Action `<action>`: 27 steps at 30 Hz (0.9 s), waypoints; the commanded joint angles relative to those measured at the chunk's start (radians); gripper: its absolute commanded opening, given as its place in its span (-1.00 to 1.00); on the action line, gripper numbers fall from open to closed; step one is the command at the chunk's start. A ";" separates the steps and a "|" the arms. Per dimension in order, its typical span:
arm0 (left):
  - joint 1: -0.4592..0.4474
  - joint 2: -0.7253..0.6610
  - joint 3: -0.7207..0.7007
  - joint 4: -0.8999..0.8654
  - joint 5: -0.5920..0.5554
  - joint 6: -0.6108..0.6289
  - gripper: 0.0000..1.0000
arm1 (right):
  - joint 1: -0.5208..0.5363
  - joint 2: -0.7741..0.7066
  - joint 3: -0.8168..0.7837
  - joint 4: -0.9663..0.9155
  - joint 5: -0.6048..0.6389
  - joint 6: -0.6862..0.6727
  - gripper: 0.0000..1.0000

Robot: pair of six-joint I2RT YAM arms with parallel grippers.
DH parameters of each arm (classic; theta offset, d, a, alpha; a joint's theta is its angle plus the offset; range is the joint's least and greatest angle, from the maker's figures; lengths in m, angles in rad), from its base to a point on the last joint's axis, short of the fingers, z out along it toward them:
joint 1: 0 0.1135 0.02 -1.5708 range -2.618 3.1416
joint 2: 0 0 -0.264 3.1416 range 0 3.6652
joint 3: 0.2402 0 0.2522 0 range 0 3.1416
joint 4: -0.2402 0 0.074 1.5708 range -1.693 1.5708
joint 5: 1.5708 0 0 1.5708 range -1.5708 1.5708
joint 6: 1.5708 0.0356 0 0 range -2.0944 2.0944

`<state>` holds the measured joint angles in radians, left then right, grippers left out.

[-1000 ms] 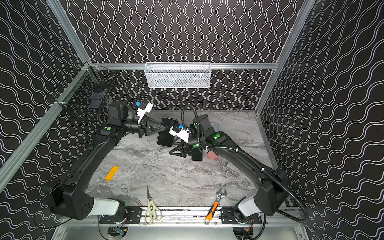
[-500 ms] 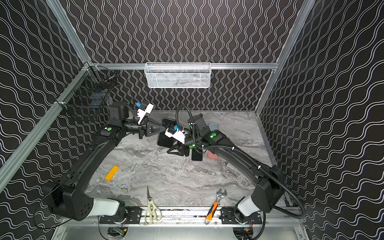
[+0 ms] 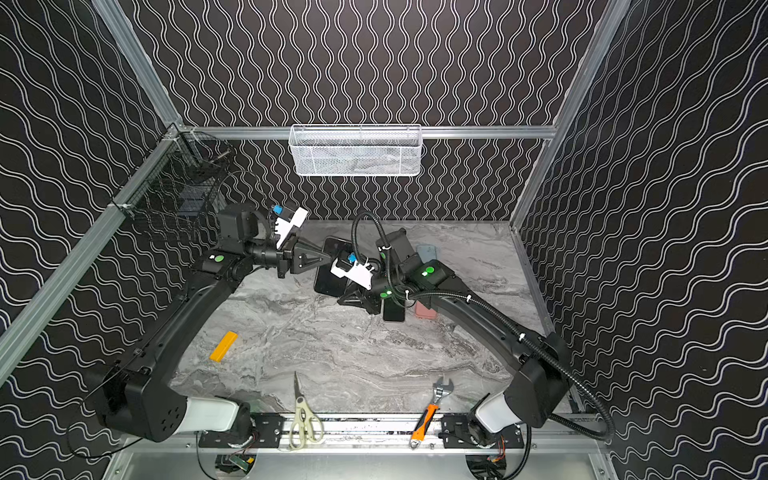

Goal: Take the phone out of the phone case
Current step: Remove the phone case from the phone.

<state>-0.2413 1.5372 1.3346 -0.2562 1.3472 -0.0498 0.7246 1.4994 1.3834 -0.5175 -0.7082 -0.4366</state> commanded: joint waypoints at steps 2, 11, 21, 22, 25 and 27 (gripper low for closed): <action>-0.008 0.005 0.002 0.031 0.034 0.021 -1.00 | 0.005 -0.016 -0.012 0.039 -0.017 0.019 -0.86; -0.018 0.007 0.008 0.005 0.032 0.034 -1.00 | 0.028 -0.036 -0.056 0.118 0.023 0.030 -1.00; -0.047 0.019 0.050 -0.075 0.013 0.070 -1.00 | 0.133 -0.064 -0.125 0.199 0.302 -0.047 -1.00; -0.049 0.019 0.051 -0.075 0.013 0.069 -1.00 | 0.138 -0.064 -0.128 0.203 0.318 -0.053 -1.00; -0.053 0.018 0.051 -0.075 0.014 0.068 -1.00 | 0.148 -0.063 -0.137 0.214 0.377 -0.060 -1.00; -0.054 0.014 0.051 -0.075 0.013 0.067 -1.00 | 0.148 -0.064 -0.146 0.228 0.386 -0.055 -1.00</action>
<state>-0.2909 1.5517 1.3762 -0.3592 1.3373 0.0032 0.8688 1.4403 1.2453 -0.3561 -0.3771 -0.4679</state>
